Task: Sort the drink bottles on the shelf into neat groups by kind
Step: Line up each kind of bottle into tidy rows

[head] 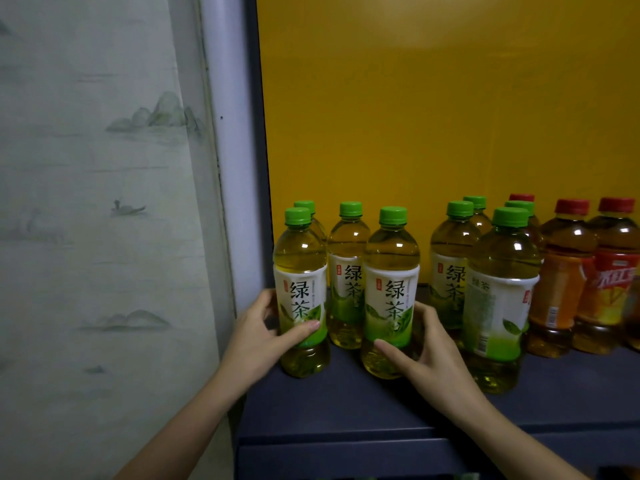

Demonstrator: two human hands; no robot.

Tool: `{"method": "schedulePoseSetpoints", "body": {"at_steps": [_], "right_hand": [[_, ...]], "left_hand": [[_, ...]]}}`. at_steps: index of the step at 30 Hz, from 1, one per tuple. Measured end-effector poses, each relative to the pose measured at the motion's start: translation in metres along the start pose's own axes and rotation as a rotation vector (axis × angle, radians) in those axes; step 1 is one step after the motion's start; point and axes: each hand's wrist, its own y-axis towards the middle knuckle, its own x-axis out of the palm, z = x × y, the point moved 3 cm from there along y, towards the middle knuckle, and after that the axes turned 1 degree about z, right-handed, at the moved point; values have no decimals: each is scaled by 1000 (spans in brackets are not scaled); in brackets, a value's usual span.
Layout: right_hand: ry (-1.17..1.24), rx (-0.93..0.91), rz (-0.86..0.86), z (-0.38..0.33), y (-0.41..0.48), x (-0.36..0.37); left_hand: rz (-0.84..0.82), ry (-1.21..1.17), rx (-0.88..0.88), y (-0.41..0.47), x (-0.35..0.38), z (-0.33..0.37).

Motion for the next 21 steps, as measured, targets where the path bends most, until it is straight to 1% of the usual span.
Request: {"method": "schedulePoseSetpoints", "body": {"at_steps": [6, 14, 17, 18, 19, 21], "right_hand": [[81, -15, -64, -6, 0, 14], [91, -37, -99, -10, 1, 24], [121, -42, -117, -6, 1, 27], [149, -41, -139, -7, 2, 28], [186, -37, -167, -8, 4, 30], [275, -12, -224, -10, 7, 34]], "left_hand": [[33, 95, 49, 2, -1, -1], [9, 88, 37, 4, 3, -8], [47, 257, 12, 3, 0, -10], [31, 276, -25, 4, -2, -13], [-12, 246, -71, 5, -3, -15], [-122, 132, -146, 11, -3, -20]]}}
